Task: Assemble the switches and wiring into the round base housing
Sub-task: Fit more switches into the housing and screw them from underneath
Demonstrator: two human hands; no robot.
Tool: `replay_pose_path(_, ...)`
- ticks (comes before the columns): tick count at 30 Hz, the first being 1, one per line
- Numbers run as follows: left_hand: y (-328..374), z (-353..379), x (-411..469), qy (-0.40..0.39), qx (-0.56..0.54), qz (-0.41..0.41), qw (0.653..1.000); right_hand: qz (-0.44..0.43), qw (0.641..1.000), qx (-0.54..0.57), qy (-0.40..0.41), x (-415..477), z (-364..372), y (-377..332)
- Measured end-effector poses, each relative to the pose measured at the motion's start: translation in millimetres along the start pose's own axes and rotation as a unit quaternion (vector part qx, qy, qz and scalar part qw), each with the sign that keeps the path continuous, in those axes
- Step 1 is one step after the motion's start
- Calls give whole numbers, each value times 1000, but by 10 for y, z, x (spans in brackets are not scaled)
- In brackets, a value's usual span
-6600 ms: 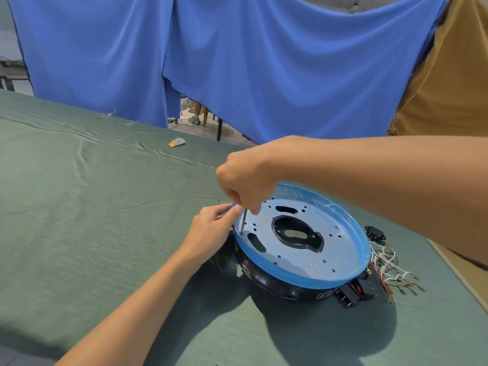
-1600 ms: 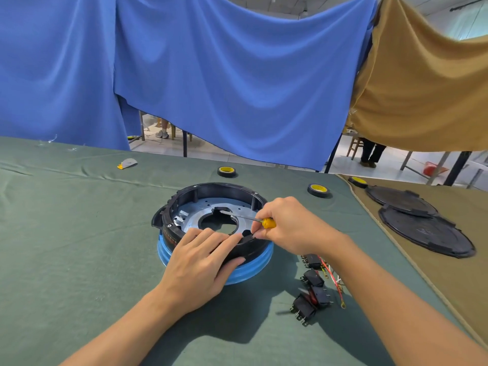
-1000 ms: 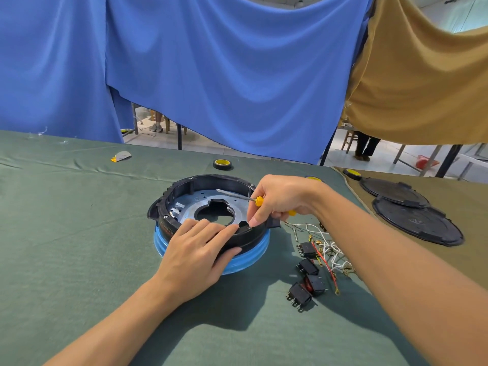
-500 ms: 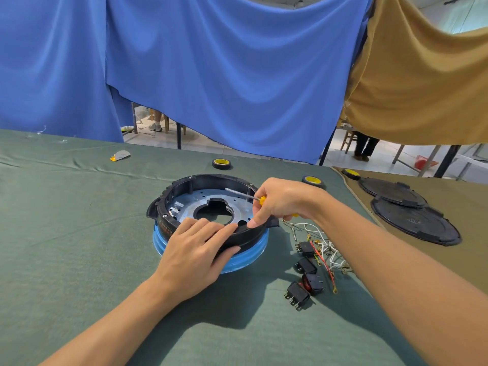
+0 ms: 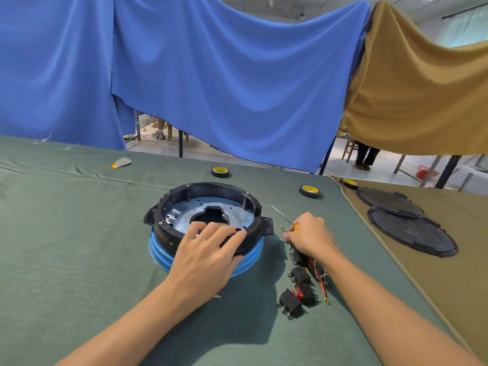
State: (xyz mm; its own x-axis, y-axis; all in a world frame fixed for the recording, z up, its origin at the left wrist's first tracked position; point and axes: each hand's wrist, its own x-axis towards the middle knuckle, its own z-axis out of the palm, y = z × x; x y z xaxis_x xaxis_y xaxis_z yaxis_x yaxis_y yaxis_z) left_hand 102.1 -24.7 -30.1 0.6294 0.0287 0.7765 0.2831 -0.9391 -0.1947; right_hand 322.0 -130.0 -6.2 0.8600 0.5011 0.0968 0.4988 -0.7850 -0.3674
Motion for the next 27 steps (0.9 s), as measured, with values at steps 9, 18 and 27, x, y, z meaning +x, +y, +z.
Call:
replay_pose_path(9,-49,-65,-84,-72,16,2,997,-31,998,-49,25,-57,65,-69)
replay_pose_path(18,-14,-161,20,-120,23,1,993,-6,996,89,-15,-198,-134,-76)
replay_pose_path(27,-79,-316,229,-49,-34,-105,993,45,842,527,-104,-567,-248,-172)
